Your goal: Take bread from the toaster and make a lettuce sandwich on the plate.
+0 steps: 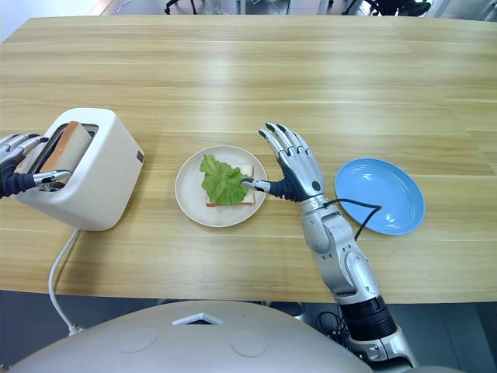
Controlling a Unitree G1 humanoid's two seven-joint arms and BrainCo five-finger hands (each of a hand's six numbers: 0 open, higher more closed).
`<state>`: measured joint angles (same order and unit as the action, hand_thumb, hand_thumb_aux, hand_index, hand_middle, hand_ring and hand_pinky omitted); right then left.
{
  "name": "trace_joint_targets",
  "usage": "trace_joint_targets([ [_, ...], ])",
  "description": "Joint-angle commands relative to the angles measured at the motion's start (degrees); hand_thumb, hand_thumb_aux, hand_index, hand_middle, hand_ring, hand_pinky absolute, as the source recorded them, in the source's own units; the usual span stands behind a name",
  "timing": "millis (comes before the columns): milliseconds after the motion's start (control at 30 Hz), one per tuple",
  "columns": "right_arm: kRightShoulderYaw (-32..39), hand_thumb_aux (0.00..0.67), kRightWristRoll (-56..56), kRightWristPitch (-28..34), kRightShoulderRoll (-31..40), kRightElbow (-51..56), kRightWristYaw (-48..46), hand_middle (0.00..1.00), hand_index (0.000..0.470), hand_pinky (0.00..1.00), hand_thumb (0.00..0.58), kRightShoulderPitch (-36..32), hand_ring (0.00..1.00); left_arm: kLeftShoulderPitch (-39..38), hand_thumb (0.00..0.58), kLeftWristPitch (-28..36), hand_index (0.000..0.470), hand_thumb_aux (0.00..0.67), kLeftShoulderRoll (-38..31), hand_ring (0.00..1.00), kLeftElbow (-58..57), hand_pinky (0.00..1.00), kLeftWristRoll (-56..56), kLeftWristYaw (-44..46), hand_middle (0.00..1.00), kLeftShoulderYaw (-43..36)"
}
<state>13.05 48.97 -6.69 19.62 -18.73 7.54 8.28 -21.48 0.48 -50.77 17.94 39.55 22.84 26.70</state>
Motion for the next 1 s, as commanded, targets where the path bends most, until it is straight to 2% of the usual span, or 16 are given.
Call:
trace_joint_targets([
  [33, -0.80, 0.000, 0.27, 0.38, 0.24, -0.70, -0.22, 0.00, 0.000, 0.00, 0.000, 0.40, 0.00, -0.07, 0.000, 1.23, 0.000, 0.000, 0.35, 0.00, 0.10, 0.00, 0.63, 1.01, 0.00, -1.26],
  [200, -1.22, 0.000, 0.10, 0.33, 0.45, -0.81, -0.26, 0.00, 0.000, 0.00, 0.000, 0.72, 0.00, -0.48, 0.027, 1.39, 0.011, 0.016, 0.19, 0.00, -0.88, 0.00, 1.82, 0.28, 0.00, -1.72],
  [233, -1.29, 0.000, 0.08, 0.31, 0.49, -0.82, -0.26, 0.00, 0.000, 0.00, 0.000, 0.81, 0.00, -0.56, 0.436, 1.42, 0.231, 0.336, 0.28, 0.00, -0.79, 0.00, 1.95, 0.07, 0.00, -1.62],
  [267, -1.33, 0.000, 0.08, 0.29, 0.50, -0.83, -0.27, 0.00, 0.000, 0.00, 0.000, 0.86, 0.00, -0.61, 0.550, 1.46, 0.355, 0.518, 0.33, 0.00, -0.69, 0.00, 2.02, -0.09, 0.00, -1.55],
  [300, -1.33, 0.000, 0.08, 0.28, 0.50, -0.78, -0.26, 0.00, 0.000, 0.00, 0.000, 0.99, 0.00, -0.42, 0.580, 1.42, 0.460, 0.670, 0.47, 0.00, -0.37, 0.00, 2.09, -0.63, 0.00, -1.44],
  [600, -0.82, 0.000, 0.68, 0.35, 0.20, -0.53, -0.11, 0.00, 0.000, 0.00, 0.000, 1.66, 0.00, 1.97, 0.580, -0.79, 0.460, 0.670, 0.80, 0.00, 3.55, 0.00, 5.58, -8.22, 0.00, -0.56],
  [833, -0.66, 0.000, 1.07, 0.34, 0.16, -0.12, 0.01, 0.00, 0.000, 0.00, 0.000, 1.84, 0.00, 5.42, 0.580, -2.73, 0.460, 0.670, 4.33, 0.00, 10.15, 0.00, 3.36, -12.90, 0.00, 1.53],
  [867, -0.60, 0.000, 1.13, 0.36, 0.12, -0.04, 0.04, 0.00, 0.000, 0.00, 0.000, 1.91, 0.00, 6.46, 0.580, -2.83, 0.460, 0.670, 5.17, 0.17, 11.05, 0.17, 1.21, -12.89, 0.17, 2.17],
  [900, -0.57, 0.000, 1.18, 0.37, 0.08, 0.02, 0.04, 0.00, 0.000, 0.00, 0.000, 1.95, 0.00, 7.59, 0.580, -2.69, 0.460, 0.670, 6.15, 0.17, 11.93, 0.17, -1.38, -12.57, 0.17, 2.79],
  [933, -0.55, 0.000, 1.21, 0.38, 0.05, 0.06, 0.04, 0.00, 0.000, 0.00, 0.000, 1.97, 0.00, 9.01, 0.580, -2.33, 0.460, 0.670, 7.25, 0.54, 12.96, 0.54, -4.34, -12.25, 0.54, 3.55],
  [967, -0.54, 0.000, 1.19, 0.39, 0.02, 0.11, 0.05, 0.00, 0.000, 0.00, 0.000, 1.97, 0.00, 10.50, 0.580, -1.96, 0.460, 0.670, 8.29, 0.65, 14.00, 0.65, -7.29, -11.92, 0.65, 4.27],
  [1000, -0.47, 0.000, 1.24, 0.46, -0.10, 0.16, 0.09, 0.00, 0.000, 0.00, 0.000, 1.99, 0.00, 12.14, 0.580, -1.49, 0.460, 0.670, 9.28, 0.65, 14.90, 0.65, -10.54, -11.42, 0.65, 4.84],
])
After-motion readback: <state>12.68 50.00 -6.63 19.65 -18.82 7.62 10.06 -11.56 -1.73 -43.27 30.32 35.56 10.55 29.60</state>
